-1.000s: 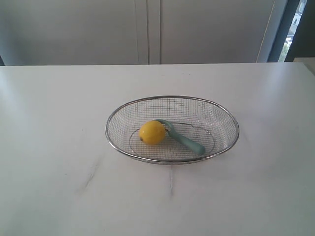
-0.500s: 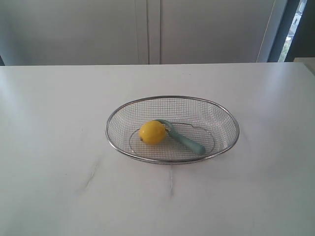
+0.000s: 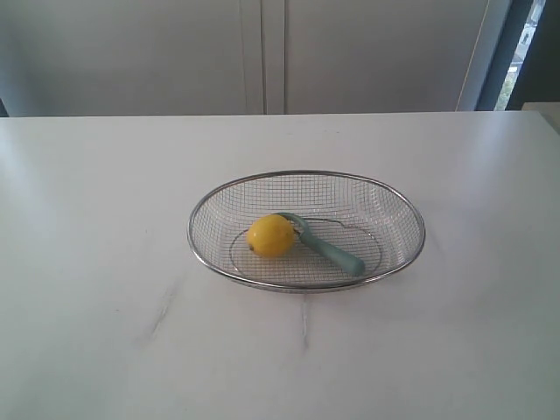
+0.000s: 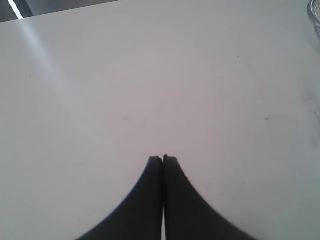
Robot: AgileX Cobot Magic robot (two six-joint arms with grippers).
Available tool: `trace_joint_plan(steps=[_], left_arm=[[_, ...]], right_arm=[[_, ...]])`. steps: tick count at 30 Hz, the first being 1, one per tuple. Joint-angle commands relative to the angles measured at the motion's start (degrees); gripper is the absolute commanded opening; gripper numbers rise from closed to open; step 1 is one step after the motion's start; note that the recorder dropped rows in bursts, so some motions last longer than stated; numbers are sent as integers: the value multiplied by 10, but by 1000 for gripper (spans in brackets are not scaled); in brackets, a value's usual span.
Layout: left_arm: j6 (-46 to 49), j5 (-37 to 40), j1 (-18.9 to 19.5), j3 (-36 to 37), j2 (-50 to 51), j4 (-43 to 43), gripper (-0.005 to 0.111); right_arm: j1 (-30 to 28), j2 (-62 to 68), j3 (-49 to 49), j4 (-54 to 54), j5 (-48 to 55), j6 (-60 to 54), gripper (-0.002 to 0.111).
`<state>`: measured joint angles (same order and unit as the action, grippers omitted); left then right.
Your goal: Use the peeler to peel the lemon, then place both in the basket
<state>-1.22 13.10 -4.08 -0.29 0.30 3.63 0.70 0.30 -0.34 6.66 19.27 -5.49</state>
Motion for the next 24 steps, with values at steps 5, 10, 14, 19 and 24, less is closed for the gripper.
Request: trace_joint_plan(steps=[5,10,14,19,24], left_arm=[[0,2,0,3,-3,-4,0],[0,2,0,3,-3,-4,0],[0,2,0,3,-3,-4,0],[0,2,0,3,-3,-4,0],[0,2,0,3,-3,-4,0]], right_arm=[[4,-3,3,-13,-2,10,0],[16,-3,3,-13,-2,9,0],[20,-3,3,-12,0,9,0],[20,-3,3,-12,0,9,0],[20,-3,3,-12,0,9,0]])
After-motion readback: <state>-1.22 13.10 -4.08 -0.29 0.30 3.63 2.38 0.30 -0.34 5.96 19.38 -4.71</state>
